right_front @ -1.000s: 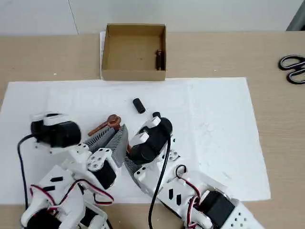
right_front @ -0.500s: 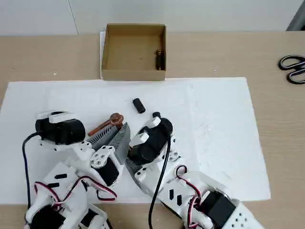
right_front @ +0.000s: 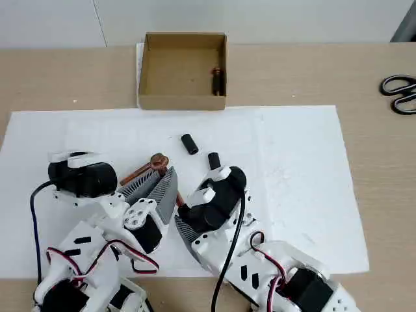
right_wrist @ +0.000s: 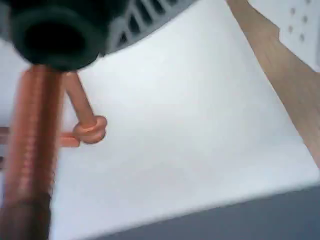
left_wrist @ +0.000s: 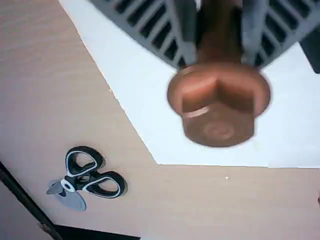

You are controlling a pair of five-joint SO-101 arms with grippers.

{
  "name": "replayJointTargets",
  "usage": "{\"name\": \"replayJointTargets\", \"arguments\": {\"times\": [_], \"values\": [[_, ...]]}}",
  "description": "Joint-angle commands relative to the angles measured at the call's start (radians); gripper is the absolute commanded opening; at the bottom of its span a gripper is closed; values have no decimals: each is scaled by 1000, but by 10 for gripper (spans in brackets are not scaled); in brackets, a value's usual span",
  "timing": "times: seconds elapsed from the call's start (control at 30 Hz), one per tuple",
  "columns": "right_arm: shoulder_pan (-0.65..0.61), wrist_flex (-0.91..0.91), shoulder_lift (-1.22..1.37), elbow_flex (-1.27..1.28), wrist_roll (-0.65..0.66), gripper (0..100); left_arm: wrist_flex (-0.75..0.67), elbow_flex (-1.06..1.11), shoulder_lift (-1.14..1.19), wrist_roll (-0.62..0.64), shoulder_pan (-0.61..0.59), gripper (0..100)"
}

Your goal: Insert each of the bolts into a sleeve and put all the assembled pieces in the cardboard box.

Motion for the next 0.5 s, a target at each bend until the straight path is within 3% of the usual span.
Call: {"name": "replayJointTargets", "arguments": {"times": [0.0, 0.47], "values": [[-1, -51, 13, -61, -9, 4, -26, -10, -6, -8, 6, 5], [2, -153, 124, -61, -9, 4, 34, -62, -8, -8, -2, 5]]}}
